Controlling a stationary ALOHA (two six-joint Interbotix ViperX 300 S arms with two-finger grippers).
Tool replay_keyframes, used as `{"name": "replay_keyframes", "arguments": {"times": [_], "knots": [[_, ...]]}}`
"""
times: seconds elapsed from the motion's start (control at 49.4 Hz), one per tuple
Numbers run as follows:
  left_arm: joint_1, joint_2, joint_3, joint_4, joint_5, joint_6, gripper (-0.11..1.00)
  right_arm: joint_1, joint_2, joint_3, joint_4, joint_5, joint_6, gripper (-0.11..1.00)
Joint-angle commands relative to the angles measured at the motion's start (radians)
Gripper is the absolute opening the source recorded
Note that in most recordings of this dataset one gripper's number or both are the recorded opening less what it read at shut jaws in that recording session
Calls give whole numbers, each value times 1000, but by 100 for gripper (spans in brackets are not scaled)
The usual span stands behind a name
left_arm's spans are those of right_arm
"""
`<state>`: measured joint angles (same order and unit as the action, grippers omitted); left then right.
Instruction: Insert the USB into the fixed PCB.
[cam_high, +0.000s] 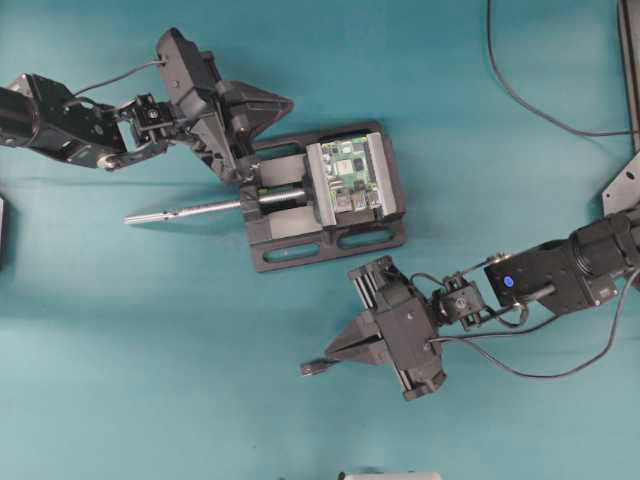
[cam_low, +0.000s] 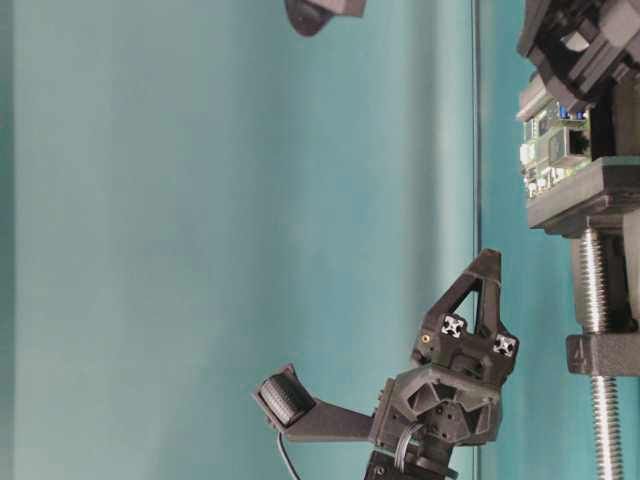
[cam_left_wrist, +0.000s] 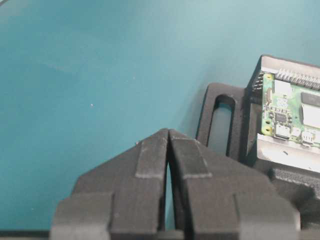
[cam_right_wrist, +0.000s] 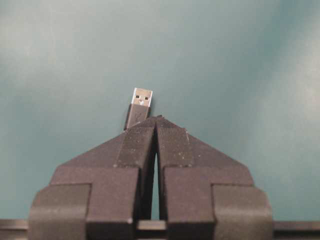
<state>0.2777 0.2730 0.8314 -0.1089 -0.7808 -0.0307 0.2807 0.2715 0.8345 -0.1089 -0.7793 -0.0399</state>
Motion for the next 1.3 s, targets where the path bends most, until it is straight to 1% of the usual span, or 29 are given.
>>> {"name": "replay_keyframes", "arguments": {"times": [0.0, 0.061, 0.121, 0.283, 0.405, 0.506, 0.567, 0.607, 0.688, 0.749, 0.81, 0.871, 0.931, 0.992, 1.033, 1.093, 1.134, 1.174, 1.276], "knots": [[-12, -14, -2, 41, 14, 5, 1, 3, -6, -17, 2, -8, 0, 0], [-20, -20, 6, 43, 46, 6, 2, 5, -8, -23, 2, 14, 0, 0], [-26, -28, 11, 43, 77, 6, -1, 5, -12, -32, 2, 44, 0, 0], [-52, -87, 12, 43, 97, 6, -1, 5, -26, -67, 0, 112, 0, 0], [-67, -172, 34, 43, 127, 8, 0, 5, -28, -75, 2, 109, 0, 0], [-78, -265, 77, 41, 186, 5, 6, 8, -31, -75, 2, 92, 0, 0], [-91, -333, 115, 41, 238, 0, 16, 12, -35, -75, 0, 81, 3, 0], [-100, -373, 137, 41, 268, -3, 26, 15, -35, -75, 2, 75, 3, 0], [-112, -449, 178, 41, 327, -9, 50, 21, -35, -77, 2, 75, 3, 0], [-133, -506, 202, 41, 367, -12, 69, 21, -34, -74, 2, 77, 3, 0], [-161, -561, 221, 41, 411, -17, 85, 21, -32, -72, 2, 78, 5, 1], [-195, -612, 235, 41, 451, -11, 95, 21, -31, -71, 5, 83, 5, 7], [-229, -658, 253, 41, 483, -9, 97, 21, -31, -69, 23, 97, 14, 16], [-259, -703, 279, 41, 512, -11, 96, 21, -31, -71, 43, 110, 29, 30], [-285, -738, 308, 41, 537, -11, 96, 21, -31, -74, 54, 117, 40, 42], [-330, -781, 354, 40, 561, -9, 96, 21, -29, -75, 58, 123, 49, 60], [-357, -811, 387, 40, 568, -11, 96, 21, -26, -77, 58, 124, 51, 68], [-377, -845, 417, 41, 574, -17, 96, 21, -21, -77, 58, 124, 49, 68], [-388, -945, 477, 40, 569, -20, 96, 21, -8, -74, 60, 126, 54, 61]]}}
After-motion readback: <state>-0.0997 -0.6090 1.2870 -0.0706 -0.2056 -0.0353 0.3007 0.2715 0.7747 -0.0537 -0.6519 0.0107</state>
